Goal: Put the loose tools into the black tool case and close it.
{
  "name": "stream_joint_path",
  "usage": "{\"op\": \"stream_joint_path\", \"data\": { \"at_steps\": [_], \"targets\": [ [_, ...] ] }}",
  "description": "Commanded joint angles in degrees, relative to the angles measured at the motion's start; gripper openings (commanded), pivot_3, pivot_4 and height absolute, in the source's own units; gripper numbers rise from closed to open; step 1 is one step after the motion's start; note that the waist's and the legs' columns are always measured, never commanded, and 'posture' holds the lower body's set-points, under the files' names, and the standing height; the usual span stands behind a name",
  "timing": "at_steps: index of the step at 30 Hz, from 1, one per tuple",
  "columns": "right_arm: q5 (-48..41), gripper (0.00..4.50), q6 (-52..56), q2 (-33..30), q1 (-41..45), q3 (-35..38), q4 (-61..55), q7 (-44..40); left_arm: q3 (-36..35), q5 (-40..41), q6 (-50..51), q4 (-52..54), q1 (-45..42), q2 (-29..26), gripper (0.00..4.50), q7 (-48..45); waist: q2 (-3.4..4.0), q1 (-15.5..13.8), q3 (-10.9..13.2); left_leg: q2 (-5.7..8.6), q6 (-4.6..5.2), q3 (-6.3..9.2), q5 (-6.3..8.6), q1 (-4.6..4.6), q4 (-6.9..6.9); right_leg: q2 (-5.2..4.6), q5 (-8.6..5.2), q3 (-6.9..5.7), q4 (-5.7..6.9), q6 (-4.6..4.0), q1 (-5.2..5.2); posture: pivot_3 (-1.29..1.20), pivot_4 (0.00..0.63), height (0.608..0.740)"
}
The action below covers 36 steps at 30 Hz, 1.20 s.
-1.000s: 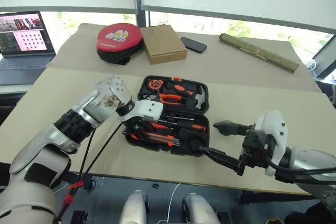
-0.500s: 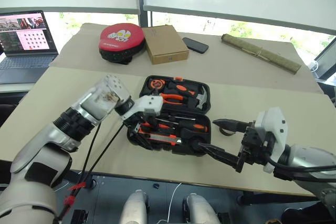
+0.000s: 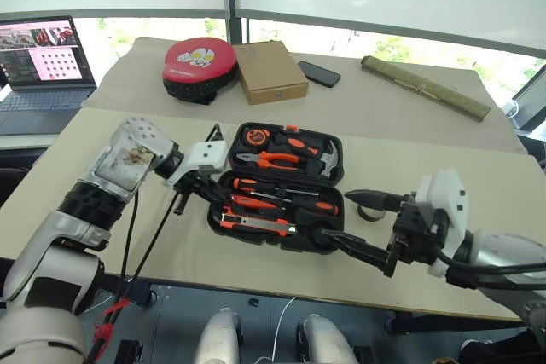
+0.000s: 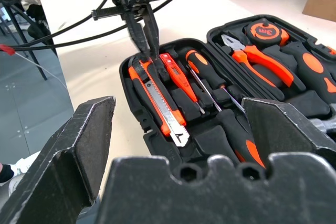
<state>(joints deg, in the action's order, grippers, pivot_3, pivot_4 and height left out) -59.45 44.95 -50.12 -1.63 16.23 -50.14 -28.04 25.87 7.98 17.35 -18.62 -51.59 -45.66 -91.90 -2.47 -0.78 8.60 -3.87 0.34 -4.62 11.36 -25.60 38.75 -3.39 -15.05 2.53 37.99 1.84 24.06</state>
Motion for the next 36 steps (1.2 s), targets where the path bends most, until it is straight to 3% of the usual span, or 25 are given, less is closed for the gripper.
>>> {"op": "stream_joint_path", "data": {
  "at_steps": [1, 5, 18, 28, 36],
  "targets": [
    [-1.51, 4.5, -0.05, -0.81, 1.07, 0.55, -0.19, 0.11, -0.12, -0.96, -1.39, 2.75, 0.19, -1.67, 0.05, -0.6, 0.0, 0.13, 0.0, -0.01, 0.0, 0.0, 0.0, 0.0, -0.01, 0.01, 0.0, 0.0, 0.01, 0.0, 0.0, 0.0, 0.15, 0.74],
    [-1.8, 4.5, 0.16, -0.86, 1.76, 0.35, 0.12, 0.35, 1.24, -4.75, -2.76, 2.54, 1.1, -1.2, 0.05, -0.57, 0.0, 0.23, 0.0, -0.01, 0.0, 0.0, 0.0, 0.02, -0.01, 0.02, 0.0, 0.01, 0.02, -0.01, 0.01, 0.0, 0.15, 0.74],
    [-2.11, 4.5, 0.22, -0.39, 1.19, 0.25, -0.36, 1.67, -0.06, -6.35, -3.35, 2.37, 1.26, 2.21, 0.05, -0.24, 0.05, 0.15, -0.03, -0.01, 0.0, -0.01, 0.0, 0.08, -0.01, 0.01, 0.0, 0.02, 0.02, 0.0, -0.05, 0.0, 0.15, 0.74],
    [-1.81, 4.5, -0.08, -0.96, -0.27, 0.55, -0.71, 1.08, 3.35, 1.32, -4.35, 5.93, 0.65, -4.91, 0.05, -0.6, 0.04, 0.41, -0.03, -0.03, 0.0, 0.0, 0.0, 0.05, -0.02, 0.03, 0.0, 0.03, 0.05, 0.0, -0.01, 0.0, 0.15, 0.74],
    [-1.54, 4.5, -0.22, -0.94, 0.44, -0.24, -0.27, 0.88, 3.75, -5.3, -10.54, 1.63, 1.92, -1.93, 0.05, 0.49, 0.05, 0.08, -0.03, 0.0, 0.0, -0.02, 0.0, 0.06, 0.01, 0.0, 0.0, 0.03, 0.02, 0.01, -0.05, 0.0, 0.15, 0.74]
  ]
}}
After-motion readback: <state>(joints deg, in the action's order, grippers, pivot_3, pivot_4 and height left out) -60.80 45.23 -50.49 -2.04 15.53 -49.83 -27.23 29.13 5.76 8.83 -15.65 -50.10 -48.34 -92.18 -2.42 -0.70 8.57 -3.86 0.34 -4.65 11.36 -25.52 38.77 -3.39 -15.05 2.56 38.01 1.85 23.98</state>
